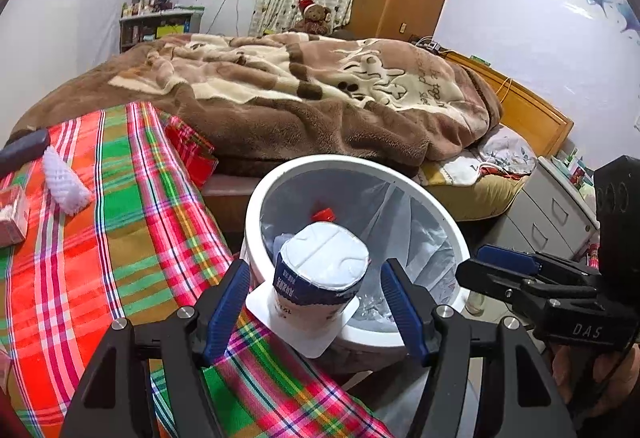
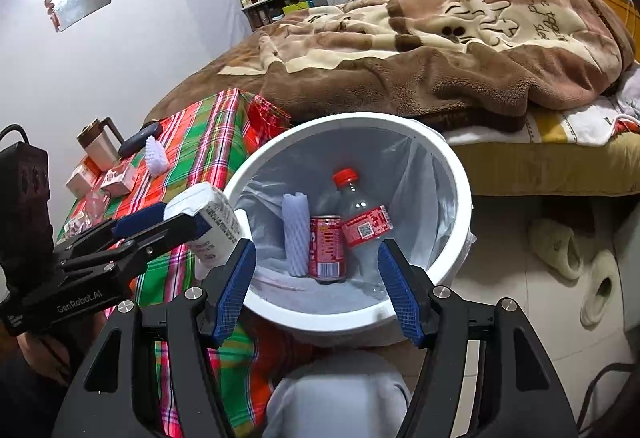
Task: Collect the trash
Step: 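Open the right tool to drop the bottle while the left tool lowers the cup into the bin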
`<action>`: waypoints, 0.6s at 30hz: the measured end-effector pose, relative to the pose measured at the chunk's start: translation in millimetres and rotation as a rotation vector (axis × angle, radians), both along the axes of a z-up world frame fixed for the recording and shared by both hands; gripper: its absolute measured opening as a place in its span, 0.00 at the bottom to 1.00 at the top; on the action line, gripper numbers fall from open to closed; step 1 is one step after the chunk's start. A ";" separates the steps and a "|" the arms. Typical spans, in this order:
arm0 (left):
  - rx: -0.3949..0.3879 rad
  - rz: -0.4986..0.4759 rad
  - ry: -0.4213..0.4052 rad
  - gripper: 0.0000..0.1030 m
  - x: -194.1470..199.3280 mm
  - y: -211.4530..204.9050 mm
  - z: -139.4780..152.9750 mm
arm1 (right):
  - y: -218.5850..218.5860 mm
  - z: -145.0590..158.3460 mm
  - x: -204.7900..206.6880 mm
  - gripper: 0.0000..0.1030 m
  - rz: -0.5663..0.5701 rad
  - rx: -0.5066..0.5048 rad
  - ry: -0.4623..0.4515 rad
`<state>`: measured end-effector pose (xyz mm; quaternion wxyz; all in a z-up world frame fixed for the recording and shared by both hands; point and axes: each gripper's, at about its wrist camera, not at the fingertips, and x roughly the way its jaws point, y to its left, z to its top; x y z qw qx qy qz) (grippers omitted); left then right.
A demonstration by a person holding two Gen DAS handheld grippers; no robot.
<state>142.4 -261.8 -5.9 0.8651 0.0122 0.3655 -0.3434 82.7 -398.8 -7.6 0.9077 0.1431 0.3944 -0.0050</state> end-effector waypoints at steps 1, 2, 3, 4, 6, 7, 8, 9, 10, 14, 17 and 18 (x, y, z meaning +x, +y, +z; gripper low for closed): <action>-0.002 -0.005 -0.005 0.65 -0.8 -0.9 0.4 | 0.6 0.3 0.2 0.63 -0.001 0.000 0.001; -0.005 -0.009 -0.001 0.65 -0.9 -1.0 0.0 | 0.2 0.7 -0.7 0.63 0.000 0.000 0.001; -0.009 -0.012 0.010 0.63 -0.7 -0.6 -1.1 | 0.5 1.1 -1.3 0.63 0.000 -0.001 0.001; -0.015 -0.012 0.022 0.56 -0.1 0.2 -2.2 | 0.3 1.1 -1.1 0.63 0.001 -0.002 0.000; -0.015 -0.012 0.032 0.47 1.1 0.1 -3.3 | 0.0 1.1 -2.6 0.63 -0.001 -0.001 0.001; -0.018 -0.010 0.034 0.47 1.6 0.4 -3.0 | -0.1 0.8 -2.6 0.63 -0.002 0.000 0.002; -0.022 -0.009 0.037 0.47 2.0 0.9 -3.0 | -1.3 0.0 -2.4 0.63 -0.004 0.003 0.004; -0.028 -0.009 0.043 0.47 3.0 1.1 -3.2 | -1.0 -0.2 -2.5 0.63 -0.004 0.004 0.004; -0.030 -0.008 0.046 0.47 3.8 0.8 -3.6 | -1.7 -0.8 -2.3 0.63 -0.004 0.006 0.004; -0.037 -0.009 0.042 0.47 5.8 -4.2 -3.1 | -3.0 -2.0 -2.8 0.63 -0.005 0.013 0.002; -0.038 -0.027 0.032 0.47 4.8 -11.9 -1.8 | -7.1 -2.4 -3.9 0.63 -0.010 0.016 -0.001; -0.039 -0.035 0.032 0.47 4.5 -14.8 -1.8 | -8.5 -2.4 -4.1 0.63 -0.013 0.018 -0.002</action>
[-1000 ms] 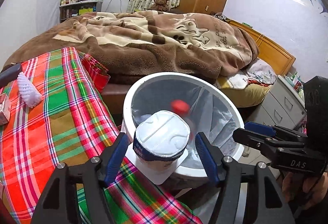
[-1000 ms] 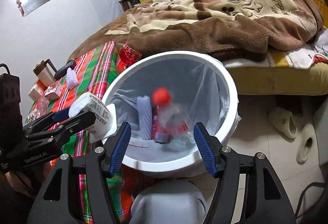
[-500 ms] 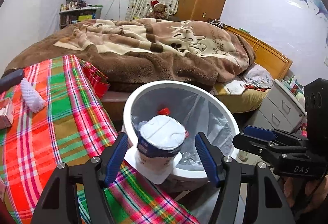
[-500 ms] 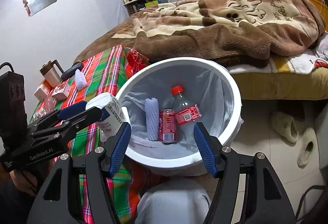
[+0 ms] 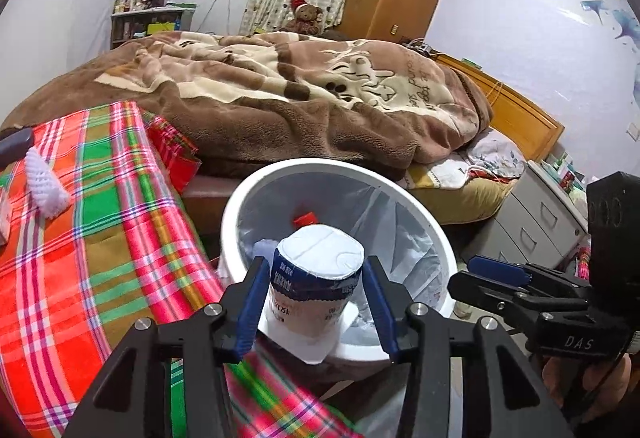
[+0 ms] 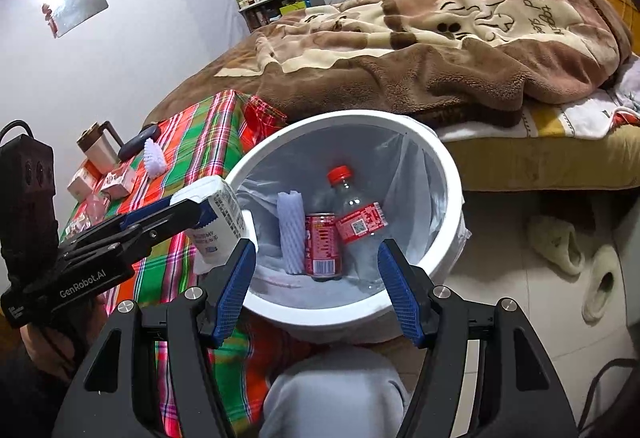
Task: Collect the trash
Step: 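Open the right tool to drop the bottle while the left tool lowers the cup into the bin, then open the left tool to release the cup and move both tools back to the cloth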
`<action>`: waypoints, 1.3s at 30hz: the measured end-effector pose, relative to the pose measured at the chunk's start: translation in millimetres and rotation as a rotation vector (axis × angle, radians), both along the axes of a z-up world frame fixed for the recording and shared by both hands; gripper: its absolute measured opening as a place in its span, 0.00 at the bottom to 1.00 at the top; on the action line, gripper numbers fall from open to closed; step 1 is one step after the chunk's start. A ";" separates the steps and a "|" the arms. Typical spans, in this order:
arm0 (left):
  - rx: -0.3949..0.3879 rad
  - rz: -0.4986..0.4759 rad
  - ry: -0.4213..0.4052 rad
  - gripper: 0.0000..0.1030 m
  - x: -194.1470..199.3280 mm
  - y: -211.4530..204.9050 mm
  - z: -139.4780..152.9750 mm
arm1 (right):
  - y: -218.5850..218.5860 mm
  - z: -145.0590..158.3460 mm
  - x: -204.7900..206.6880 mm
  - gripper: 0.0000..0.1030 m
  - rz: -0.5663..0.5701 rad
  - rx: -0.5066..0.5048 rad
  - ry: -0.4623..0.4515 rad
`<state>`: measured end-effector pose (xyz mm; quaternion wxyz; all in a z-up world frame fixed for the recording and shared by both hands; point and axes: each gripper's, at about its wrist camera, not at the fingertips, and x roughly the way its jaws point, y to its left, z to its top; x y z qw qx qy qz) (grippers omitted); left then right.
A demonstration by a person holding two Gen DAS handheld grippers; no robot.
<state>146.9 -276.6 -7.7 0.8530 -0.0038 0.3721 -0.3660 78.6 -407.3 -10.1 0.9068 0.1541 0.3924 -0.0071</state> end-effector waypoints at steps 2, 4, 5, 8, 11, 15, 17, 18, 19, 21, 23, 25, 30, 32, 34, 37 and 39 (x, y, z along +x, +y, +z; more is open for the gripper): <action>0.008 -0.009 0.003 0.47 -0.3 -4.6 -0.4 | -1.6 0.1 0.3 0.63 -0.004 0.004 -0.003; 0.018 -0.007 -0.005 0.47 -1.1 -6.8 -0.1 | -3.0 0.0 0.0 0.63 -0.007 0.005 -0.006; 0.021 -0.006 -0.008 0.48 -1.7 -6.7 0.4 | -3.5 0.0 0.0 0.63 -0.008 0.006 -0.007; 0.013 -0.003 -0.011 0.56 -2.8 -3.7 2.9 | -2.9 0.8 0.5 0.63 -0.008 0.009 -0.011; 0.004 0.009 -0.016 0.56 -3.6 3.0 6.9 | -0.7 2.6 -0.3 0.63 -0.001 0.009 -0.019; 0.001 0.030 -0.020 0.56 -5.9 13.8 11.1 | 2.2 6.4 -1.3 0.63 0.009 0.007 -0.032; 0.007 0.049 -0.020 0.56 -8.3 22.4 12.1 | 5.0 9.3 -2.8 0.63 0.017 0.002 -0.042; 0.009 0.055 -0.017 0.56 -9.4 26.6 11.9 | 8.2 11.5 -3.8 0.63 0.024 -0.005 -0.051; 0.011 0.062 -0.012 0.56 -10.8 30.5 11.3 | 8.9 12.2 -3.8 0.63 0.028 -0.008 -0.055; 0.016 0.082 -0.002 0.56 -14.1 41.6 9.8 | 15.1 14.4 -4.0 0.63 0.049 -0.008 -0.067; 0.021 0.105 0.004 0.56 -18.6 54.0 7.9 | 21.1 15.3 -3.4 0.63 0.070 -0.007 -0.073; 0.027 0.128 0.007 0.56 -22.2 64.4 7.2 | 29.0 16.0 -3.0 0.63 0.090 -0.007 -0.077; 0.051 0.205 0.020 0.56 -32.7 95.8 4.3 | 46.8 13.8 -3.0 0.63 0.125 0.003 -0.077; 0.057 0.218 0.028 0.56 -35.5 106.7 2.4 | 54.2 11.9 -2.4 0.63 0.146 0.018 -0.071; 0.080 0.242 0.023 0.56 -39.5 116.9 0.3 | 62.3 10.5 -2.2 0.63 0.170 0.032 -0.070; 0.081 0.275 0.021 0.56 -46.7 133.6 -1.0 | 76.5 10.7 -1.9 0.63 0.206 0.026 -0.070; 0.081 0.306 0.018 0.56 -50.5 145.8 -1.0 | 85.6 11.0 -1.6 0.63 0.227 0.023 -0.069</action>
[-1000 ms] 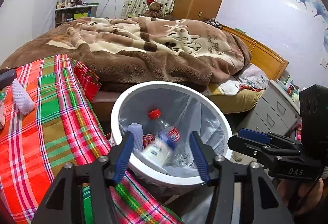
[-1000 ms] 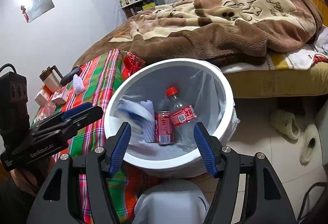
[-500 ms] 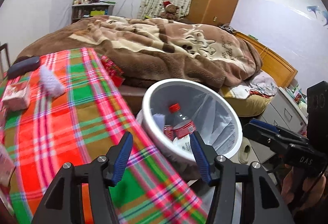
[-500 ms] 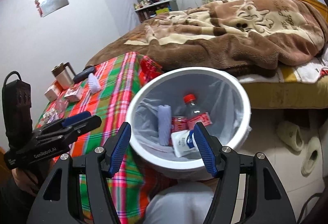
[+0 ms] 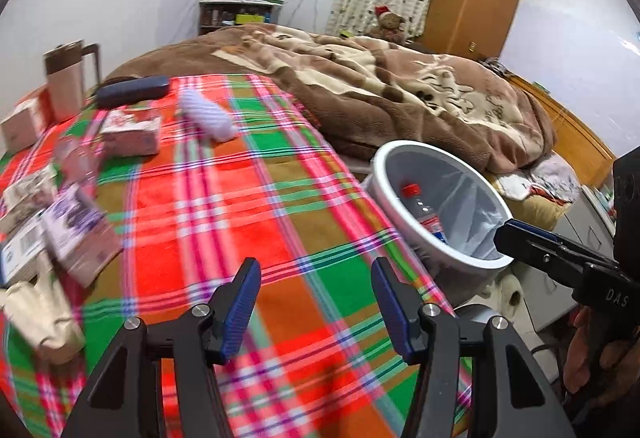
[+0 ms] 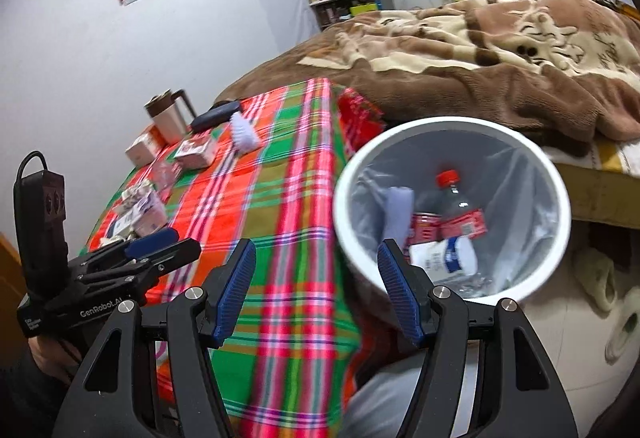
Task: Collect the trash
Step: 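Open the left tool to release the cup and move both tools back to the cloth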
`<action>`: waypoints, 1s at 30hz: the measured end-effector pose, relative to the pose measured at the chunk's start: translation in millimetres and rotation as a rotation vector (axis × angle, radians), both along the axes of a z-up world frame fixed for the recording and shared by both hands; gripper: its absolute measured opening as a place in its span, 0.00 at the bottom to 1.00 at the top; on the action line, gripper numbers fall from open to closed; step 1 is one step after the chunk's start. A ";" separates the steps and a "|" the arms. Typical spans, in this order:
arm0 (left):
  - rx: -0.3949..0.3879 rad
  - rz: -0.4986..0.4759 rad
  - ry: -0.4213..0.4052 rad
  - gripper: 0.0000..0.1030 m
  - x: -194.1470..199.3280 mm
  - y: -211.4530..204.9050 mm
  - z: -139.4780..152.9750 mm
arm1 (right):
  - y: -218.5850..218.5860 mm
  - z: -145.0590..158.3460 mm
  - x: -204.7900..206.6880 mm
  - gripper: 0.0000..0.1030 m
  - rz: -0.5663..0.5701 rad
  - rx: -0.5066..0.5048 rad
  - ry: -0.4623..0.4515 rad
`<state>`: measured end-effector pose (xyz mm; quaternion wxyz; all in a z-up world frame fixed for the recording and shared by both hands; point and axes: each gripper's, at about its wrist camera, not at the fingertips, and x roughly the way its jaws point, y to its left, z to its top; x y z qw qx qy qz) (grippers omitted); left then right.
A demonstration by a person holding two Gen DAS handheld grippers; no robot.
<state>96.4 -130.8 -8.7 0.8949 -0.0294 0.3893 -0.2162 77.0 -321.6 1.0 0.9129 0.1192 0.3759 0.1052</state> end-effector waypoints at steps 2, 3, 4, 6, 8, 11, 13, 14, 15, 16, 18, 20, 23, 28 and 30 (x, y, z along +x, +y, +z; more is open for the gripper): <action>0.008 0.034 -0.015 0.56 -4.6 11.6 1.4 | 7.1 0.8 0.5 0.63 0.019 0.001 -0.006; 0.011 0.046 -0.020 0.56 -6.3 17.2 2.5 | 11.0 1.7 0.5 0.63 0.030 0.003 -0.014; 0.014 0.066 -0.024 0.56 -8.5 23.9 3.7 | 14.4 2.6 0.2 0.63 0.038 0.001 -0.025; 0.019 0.092 -0.027 0.56 -11.6 33.1 5.7 | 22.4 4.3 1.4 0.63 0.061 -0.007 -0.037; 0.026 0.125 -0.035 0.56 -15.4 44.9 7.2 | 28.7 3.3 4.7 0.63 0.077 -0.003 -0.030; 0.029 0.166 -0.038 0.56 -20.4 60.8 8.8 | 42.0 2.7 7.3 0.63 0.106 -0.022 -0.026; 0.033 0.197 -0.040 0.56 -24.7 71.7 9.5 | 51.5 2.0 9.0 0.63 0.140 -0.032 -0.013; 0.034 0.215 -0.040 0.56 -27.2 78.7 9.8 | 54.5 1.5 8.5 0.63 0.151 -0.042 -0.008; 0.034 0.228 -0.040 0.56 -28.8 83.8 10.0 | 60.7 1.2 8.6 0.63 0.169 -0.056 -0.003; 0.034 0.245 -0.039 0.56 -30.2 89.3 10.3 | 64.1 1.4 8.0 0.63 0.181 -0.062 -0.002; 0.035 0.276 -0.038 0.56 -31.6 99.4 12.0 | 72.0 1.3 8.9 0.63 0.214 -0.066 0.003; 0.039 0.309 -0.043 0.56 -34.4 109.6 14.2 | 78.8 1.4 10.4 0.63 0.236 -0.076 0.006; 0.038 0.364 -0.042 0.56 -38.1 127.2 15.5 | 87.3 2.0 12.8 0.63 0.259 -0.076 0.003; 0.027 0.450 -0.035 0.56 -37.7 154.1 14.8 | 101.3 4.5 18.0 0.63 0.286 -0.079 0.000; 0.016 0.481 -0.018 0.56 -34.9 163.1 11.4 | 105.0 4.3 18.9 0.63 0.296 -0.080 0.000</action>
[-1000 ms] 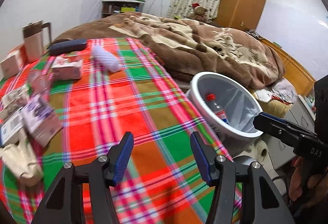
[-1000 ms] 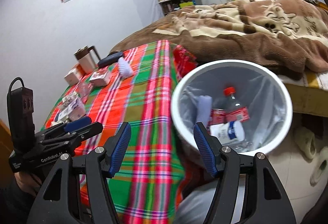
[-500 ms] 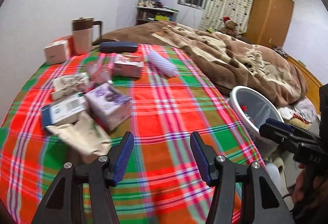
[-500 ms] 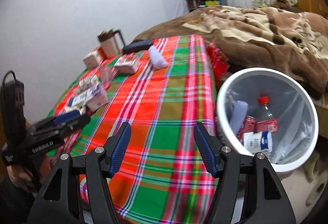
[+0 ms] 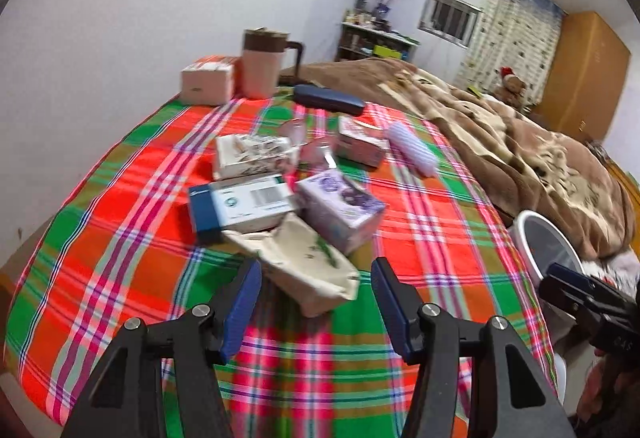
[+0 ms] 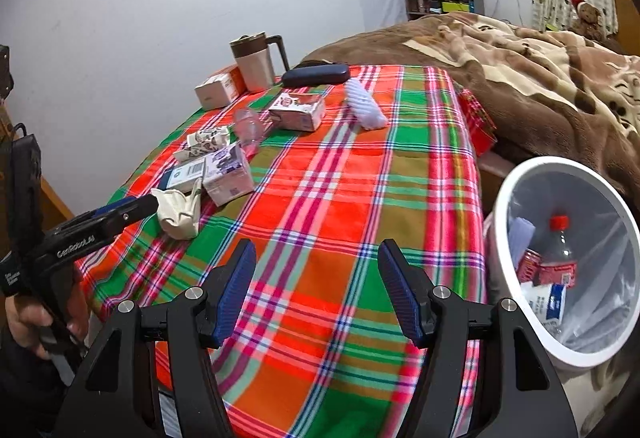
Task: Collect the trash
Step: 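Open the left tool to release the cup and move both tools back to the cloth, then grasp the beige paper bag with the left tool while the right tool grasps the purple milk carton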
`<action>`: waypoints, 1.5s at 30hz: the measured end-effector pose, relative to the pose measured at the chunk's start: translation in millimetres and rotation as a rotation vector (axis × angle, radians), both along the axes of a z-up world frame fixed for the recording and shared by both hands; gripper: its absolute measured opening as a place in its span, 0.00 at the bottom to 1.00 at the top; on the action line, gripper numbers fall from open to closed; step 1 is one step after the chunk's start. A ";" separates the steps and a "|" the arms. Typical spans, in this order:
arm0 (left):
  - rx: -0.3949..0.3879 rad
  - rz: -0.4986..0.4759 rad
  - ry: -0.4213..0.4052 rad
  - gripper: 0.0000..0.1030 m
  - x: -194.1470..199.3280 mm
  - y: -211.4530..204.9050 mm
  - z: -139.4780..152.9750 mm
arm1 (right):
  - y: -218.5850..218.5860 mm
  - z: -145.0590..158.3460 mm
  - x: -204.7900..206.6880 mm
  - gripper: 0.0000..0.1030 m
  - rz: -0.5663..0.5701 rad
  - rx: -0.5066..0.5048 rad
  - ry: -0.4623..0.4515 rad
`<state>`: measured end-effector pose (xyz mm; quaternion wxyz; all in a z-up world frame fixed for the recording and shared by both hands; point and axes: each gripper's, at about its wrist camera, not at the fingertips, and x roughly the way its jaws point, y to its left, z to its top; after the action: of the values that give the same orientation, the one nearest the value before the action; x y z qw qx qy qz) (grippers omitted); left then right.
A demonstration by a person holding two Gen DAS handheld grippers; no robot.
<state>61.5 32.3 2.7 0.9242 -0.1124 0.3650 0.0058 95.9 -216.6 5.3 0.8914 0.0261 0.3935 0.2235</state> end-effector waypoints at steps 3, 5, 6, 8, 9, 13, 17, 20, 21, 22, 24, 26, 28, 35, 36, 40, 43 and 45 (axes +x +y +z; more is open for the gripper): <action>-0.039 0.042 0.029 0.56 7.4 11.1 -8.9 | 4.0 0.6 1.9 0.63 0.009 -0.005 -0.001; -0.061 0.052 0.051 0.56 13.0 14.4 -15.9 | 6.4 0.5 3.9 0.63 0.014 -0.007 0.003; -0.069 0.054 0.060 0.56 16.0 15.1 -19.5 | 7.7 0.1 5.5 0.63 0.016 -0.010 0.005; -0.082 0.059 0.078 0.56 22.6 15.4 -26.1 | 9.9 -1.0 7.4 0.63 0.019 -0.015 0.011; -0.095 0.056 0.084 0.56 26.0 15.6 -29.2 | 11.0 -1.7 7.9 0.63 0.021 -0.017 0.013; -0.109 0.048 0.094 0.29 33.7 15.2 -35.8 | 16.8 -1.8 11.8 0.63 0.028 -0.021 0.016; -0.102 0.038 0.092 0.13 33.4 18.1 -37.3 | 22.5 -1.2 15.6 0.63 0.038 -0.021 0.019; -0.085 0.031 0.070 0.10 28.0 23.1 -33.5 | 32.6 -1.7 20.6 0.63 0.056 -0.024 0.020; -0.080 0.033 0.064 0.10 26.1 25.0 -32.0 | 35.6 -2.0 22.2 0.63 0.063 -0.025 0.021; -0.075 0.039 0.058 0.09 24.1 27.7 -30.4 | 40.7 -2.5 24.5 0.63 0.074 -0.028 0.020; -0.067 0.048 0.050 0.09 22.4 33.5 -28.2 | 49.6 -3.3 28.1 0.63 0.094 -0.032 0.019; -0.059 0.061 0.044 0.09 20.3 40.5 -26.6 | 59.1 -4.1 32.1 0.63 0.118 -0.036 0.017; -0.053 0.071 0.040 0.09 19.7 46.2 -25.9 | 69.2 -5.3 37.6 0.63 0.146 -0.044 0.014; -0.059 0.083 0.038 0.09 22.2 63.8 -27.3 | 100.0 -9.6 59.9 0.63 0.217 -0.093 -0.016; -0.061 0.082 0.039 0.09 22.6 64.9 -28.1 | 104.7 -10.9 63.3 0.63 0.231 -0.102 -0.017; -0.072 0.074 0.041 0.09 23.9 67.6 -30.6 | 118.2 -17.1 70.4 0.63 0.285 -0.129 -0.008; -0.079 0.069 0.039 0.09 24.1 69.5 -32.1 | 126.6 -21.9 76.7 0.63 0.305 -0.147 -0.003; -0.082 0.064 0.039 0.09 23.7 69.5 -32.8 | 131.0 -23.2 80.5 0.63 0.317 -0.153 -0.003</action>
<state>85.2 101.8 -30.2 0.9109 -0.1617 0.3789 0.0226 176.3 -85.7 -17.9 0.8449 -0.1046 0.4074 0.3305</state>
